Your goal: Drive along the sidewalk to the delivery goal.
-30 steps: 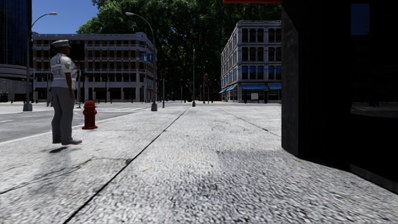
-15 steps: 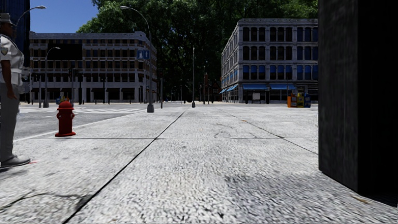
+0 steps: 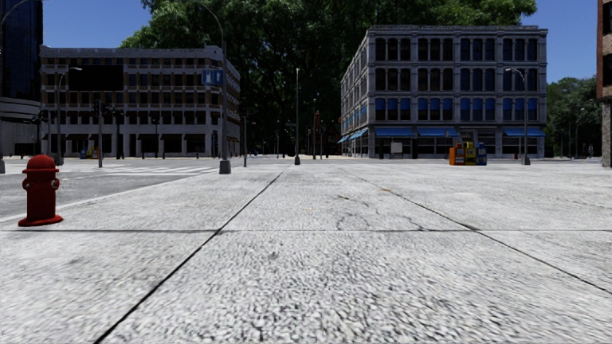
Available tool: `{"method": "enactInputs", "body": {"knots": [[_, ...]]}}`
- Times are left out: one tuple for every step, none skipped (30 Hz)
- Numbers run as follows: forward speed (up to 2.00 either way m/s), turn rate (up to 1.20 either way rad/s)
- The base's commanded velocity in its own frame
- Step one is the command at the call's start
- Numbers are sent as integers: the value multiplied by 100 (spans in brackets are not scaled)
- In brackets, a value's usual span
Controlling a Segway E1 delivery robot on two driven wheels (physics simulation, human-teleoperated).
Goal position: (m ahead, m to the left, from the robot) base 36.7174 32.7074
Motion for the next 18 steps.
{"method": "enactInputs", "body": {"knots": [[200, 0], [200, 0], [200, 0], [200, 0], [200, 0], [200, 0], [200, 0], [200, 0], [200, 0], [200, 0], [200, 0], [200, 0], [200, 0], [200, 0], [200, 0], [200, 0], [200, 0], [200, 0]]}}
